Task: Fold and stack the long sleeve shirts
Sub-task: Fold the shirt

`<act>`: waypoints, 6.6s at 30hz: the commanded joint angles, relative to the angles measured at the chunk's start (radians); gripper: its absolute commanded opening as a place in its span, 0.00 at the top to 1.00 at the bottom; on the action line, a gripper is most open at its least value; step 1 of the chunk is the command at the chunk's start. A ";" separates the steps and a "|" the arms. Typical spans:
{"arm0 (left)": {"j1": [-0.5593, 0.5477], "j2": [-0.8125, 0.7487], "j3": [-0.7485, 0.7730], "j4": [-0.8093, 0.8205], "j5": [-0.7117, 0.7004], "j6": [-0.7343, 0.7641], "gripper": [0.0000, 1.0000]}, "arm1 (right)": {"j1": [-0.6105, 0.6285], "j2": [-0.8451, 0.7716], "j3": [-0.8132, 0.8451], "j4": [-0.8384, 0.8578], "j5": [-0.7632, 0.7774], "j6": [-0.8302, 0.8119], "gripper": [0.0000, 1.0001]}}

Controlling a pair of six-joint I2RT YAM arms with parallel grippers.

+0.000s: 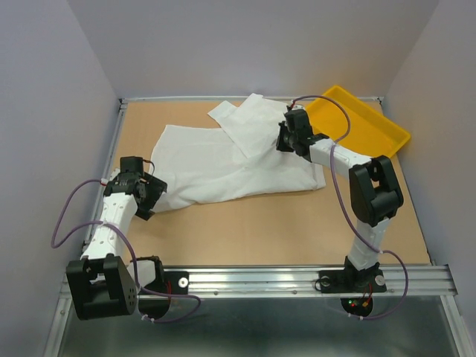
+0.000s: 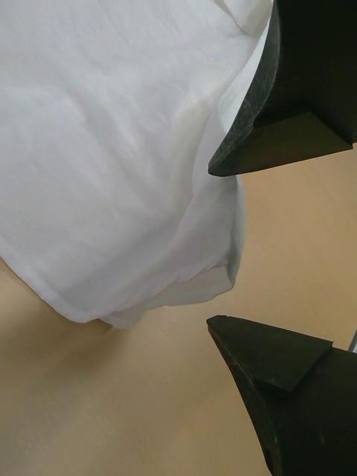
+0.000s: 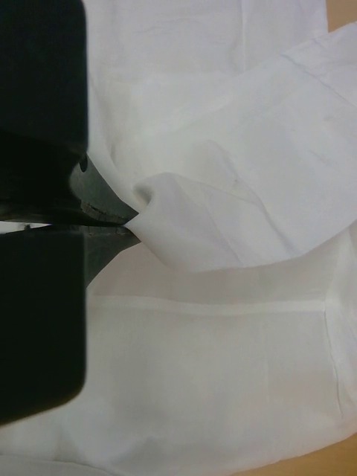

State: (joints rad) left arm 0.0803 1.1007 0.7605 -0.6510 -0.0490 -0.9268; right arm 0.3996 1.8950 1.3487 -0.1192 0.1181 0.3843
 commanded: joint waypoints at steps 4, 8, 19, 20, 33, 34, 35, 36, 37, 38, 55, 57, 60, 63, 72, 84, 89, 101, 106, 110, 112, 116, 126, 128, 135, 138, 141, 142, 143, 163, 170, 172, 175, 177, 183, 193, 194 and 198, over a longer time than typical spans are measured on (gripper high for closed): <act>0.006 0.042 0.008 0.054 -0.011 -0.044 0.14 | -0.005 -0.036 0.024 0.044 0.005 -0.018 0.99; 0.007 0.085 0.028 0.071 -0.046 -0.029 0.27 | -0.005 -0.056 0.020 0.043 -0.006 -0.022 0.99; 0.033 0.224 0.134 0.114 -0.179 0.066 0.54 | -0.008 -0.172 -0.054 0.043 0.153 -0.045 0.99; 0.035 0.257 0.146 0.119 -0.181 0.084 0.54 | -0.008 -0.181 -0.057 0.041 0.160 -0.047 0.99; 0.036 0.380 0.217 0.218 -0.141 0.203 0.33 | -0.028 -0.143 -0.118 -0.032 0.249 0.010 0.43; 0.035 0.364 0.215 0.212 -0.146 0.210 0.29 | -0.037 -0.148 -0.120 -0.046 0.238 0.002 0.38; 0.035 0.335 0.209 0.205 -0.149 0.230 0.22 | -0.041 -0.175 -0.129 -0.059 0.235 -0.013 0.37; 0.036 0.315 0.200 0.202 -0.147 0.249 0.19 | -0.044 -0.192 -0.135 -0.089 0.235 -0.021 0.36; 0.035 0.268 0.174 0.198 -0.144 0.272 0.13 | -0.051 -0.239 -0.144 -0.103 0.236 -0.027 0.32; 0.035 0.240 0.174 0.200 -0.144 0.272 0.13 | -0.056 -0.240 -0.155 -0.115 0.233 -0.027 0.29; -0.016 0.096 -0.119 0.294 0.031 0.229 0.10 | -0.383 -0.527 -0.526 -0.197 -0.064 0.344 0.33; -0.023 0.114 -0.124 0.303 0.020 0.229 0.12 | -0.389 -0.537 -0.549 -0.183 -0.048 0.369 0.34; -0.030 0.137 -0.136 0.321 0.003 0.227 0.14 | -0.395 -0.544 -0.589 -0.140 -0.072 0.398 0.36; -0.034 0.168 -0.141 0.330 -0.012 0.229 0.17 | -0.395 -0.519 -0.624 -0.094 -0.118 0.424 0.37; -0.042 0.209 -0.151 0.333 -0.046 0.240 0.36 | -0.395 -0.496 -0.695 0.003 -0.179 0.481 0.43; -0.045 0.268 -0.090 0.310 -0.074 0.292 0.63 | -0.397 -0.439 -0.711 0.098 -0.159 0.496 0.65; -0.043 0.303 -0.069 0.309 -0.092 0.313 0.90 | -0.395 -0.433 -0.726 0.105 -0.133 0.490 0.89; -0.031 0.369 0.077 0.186 -0.239 0.411 1.00 | -0.441 -0.556 -0.780 0.003 -0.123 0.406 0.99; -0.030 0.353 0.066 0.202 -0.193 0.414 0.96 | -0.441 -0.620 -0.838 -0.034 -0.126 0.396 0.97; -0.031 0.346 0.068 0.192 -0.132 0.422 0.83 | -0.441 -0.671 -0.881 -0.068 -0.156 0.392 0.78; -0.031 0.318 0.080 0.171 -0.114 0.424 0.67 | -0.441 -0.720 -0.866 -0.100 -0.173 0.354 0.62; -0.030 0.219 0.111 0.146 -0.103 0.421 0.30 | -0.441 -0.801 -0.801 -0.134 -0.225 0.231 0.35; -0.140 0.181 0.166 0.200 0.020 0.382 0.29 | -0.219 -0.671 -0.534 -0.109 -0.377 0.209 0.48; -0.168 0.208 0.161 0.237 0.029 0.370 0.30 | -0.150 -0.601 -0.513 -0.041 -0.390 0.240 0.55; -0.172 0.326 0.143 0.307 0.014 0.358 0.31 | -0.054 -0.407 -0.562 0.238 -0.414 0.359 0.59; -0.171 0.362 0.131 0.333 0.000 0.356 0.31 | -0.053 -0.354 -0.608 0.292 -0.439 0.389 0.62; -0.171 0.402 0.108 0.355 -0.006 0.342 0.31 | -0.053 -0.353 -0.675 0.302 -0.437 0.392 0.62; -0.171 0.413 0.102 0.367 -0.006 0.339 0.31 | -0.053 -0.361 -0.712 0.300 -0.437 0.390 0.62; -0.171 0.424 0.099 0.369 -0.009 0.335 0.31 | -0.054 -0.370 -0.735 0.300 -0.439 0.387 0.62; -0.016 0.447 0.063 0.364 -0.041 0.355 0.32 | -0.261 -0.763 -0.953 -0.009 -0.209 0.326 0.63; -0.005 0.340 0.097 0.320 -0.074 0.420 0.29 | -0.306 -0.804 -0.840 -0.134 -0.170 0.240 0.63; -0.017 0.288 0.109 0.320 -0.077 0.440 0.27 | -0.303 -0.824 -0.794 -0.132 -0.219 0.214 0.63; -0.074 0.245 0.126 0.330 -0.077 0.485 0.24 | -0.274 -0.798 -0.666 -0.128 -0.256 0.153 0.62; -0.127 0.229 0.126 0.353 -0.063 0.503 0.23 | -0.242 -0.733 -0.559 -0.117 -0.276 0.095 0.59; -0.201 0.263 0.152 0.467 0.009 0.519 0.20 | -0.220 -0.556 -0.383 -0.015 -0.327 0.030 0.41; -0.309 0.353 0.189 0.459 0.072 0.505 0.20 | -0.174 -0.148 -0.030 0.029 -0.387 -0.064 0.39; -0.330 0.364 0.188 0.464 0.081 0.494 0.20 | -0.173 -0.098 -0.013 0.033 -0.385 -0.058 0.39; -0.459 0.428 0.200 0.481 0.084 0.450 0.20 | -0.170 0.010 0.088 0.052 -0.400 -0.039 0.39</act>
State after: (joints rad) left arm -0.2878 1.4868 0.9432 -0.1974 -0.0010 -0.4397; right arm 0.2230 1.8503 1.3251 -0.1257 -0.2592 0.3542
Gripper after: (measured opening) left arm 0.801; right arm 0.613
